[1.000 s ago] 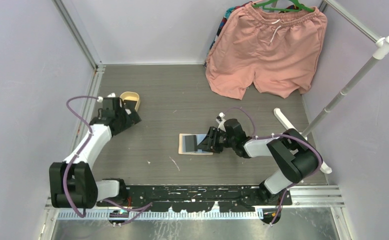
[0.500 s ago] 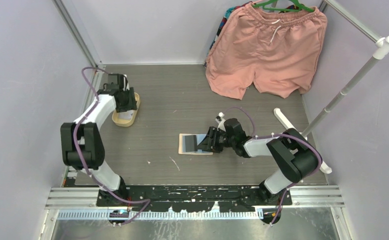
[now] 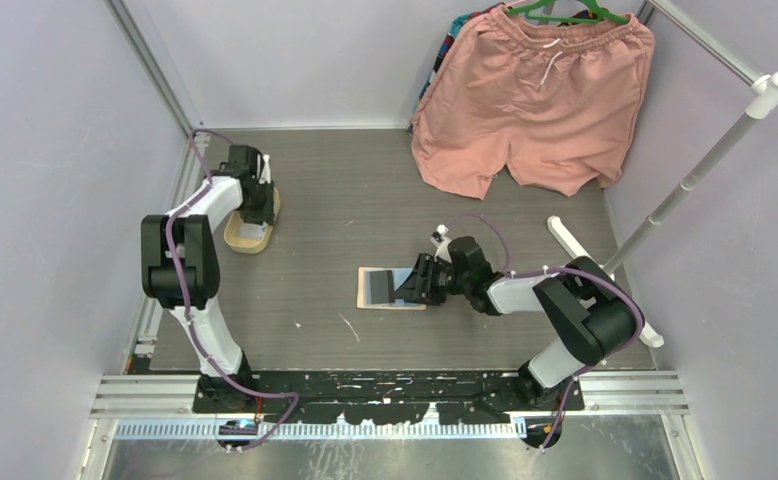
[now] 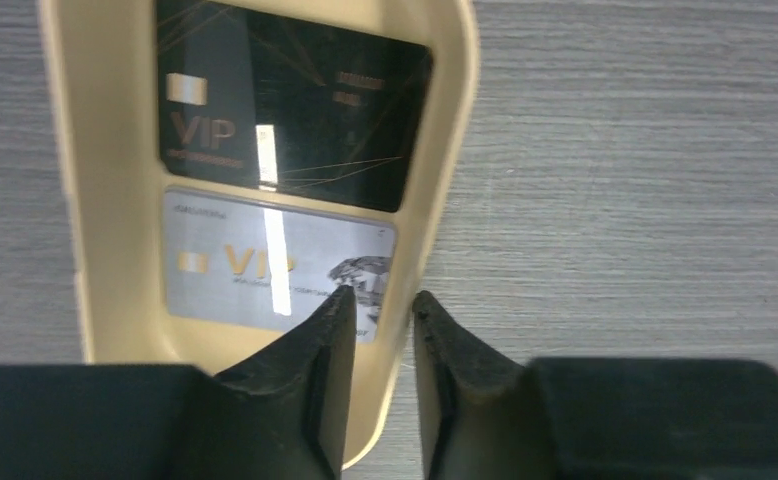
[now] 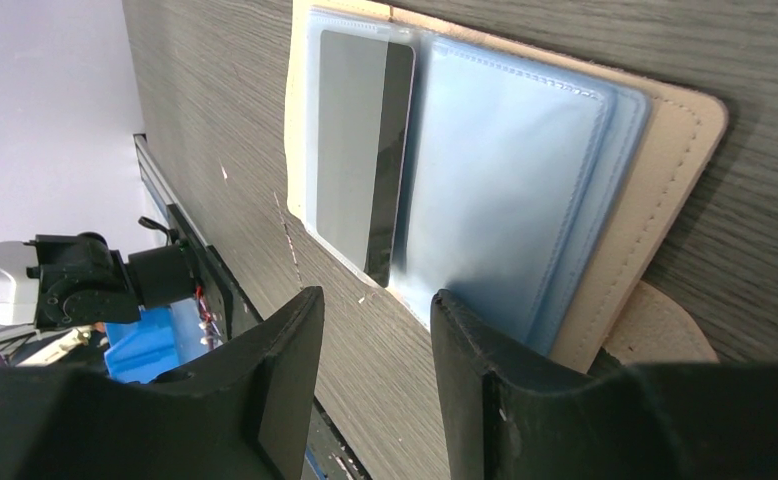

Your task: Take the credit cards out of the card holder

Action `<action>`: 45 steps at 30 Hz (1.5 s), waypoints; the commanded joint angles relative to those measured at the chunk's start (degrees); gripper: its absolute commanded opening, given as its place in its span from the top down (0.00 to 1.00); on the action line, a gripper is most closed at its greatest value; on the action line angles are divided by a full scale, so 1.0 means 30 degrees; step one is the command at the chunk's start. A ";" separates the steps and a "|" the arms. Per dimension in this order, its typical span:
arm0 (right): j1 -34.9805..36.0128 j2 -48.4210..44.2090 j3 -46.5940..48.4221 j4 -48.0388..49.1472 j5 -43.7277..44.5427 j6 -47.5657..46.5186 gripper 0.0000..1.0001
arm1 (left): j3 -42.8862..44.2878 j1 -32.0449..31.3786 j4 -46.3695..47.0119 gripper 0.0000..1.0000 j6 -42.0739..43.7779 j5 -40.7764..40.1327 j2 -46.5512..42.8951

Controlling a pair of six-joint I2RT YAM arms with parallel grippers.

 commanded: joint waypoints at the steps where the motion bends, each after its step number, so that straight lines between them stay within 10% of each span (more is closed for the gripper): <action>1: -0.0087 0.0751 -0.0288 -0.2153 0.0904 -0.0969 0.49 | 0.0637 0.0112 -0.0031 0.80 0.0542 0.1050 0.0175; 4: -0.0117 0.0979 -0.0288 -0.1994 0.0804 -0.0954 0.50 | 0.0689 0.0019 -0.0074 1.00 0.0720 0.1128 0.0384; 19: -0.0213 0.2048 -0.0098 -0.1440 0.0494 -0.0787 0.50 | 0.0784 -0.3928 0.1058 1.00 0.3657 0.3762 0.0306; 45: -0.0205 0.1680 -0.0610 -0.1401 0.0785 -0.0851 0.49 | 0.7674 -1.0990 -0.0180 1.00 -0.1307 0.3984 0.5679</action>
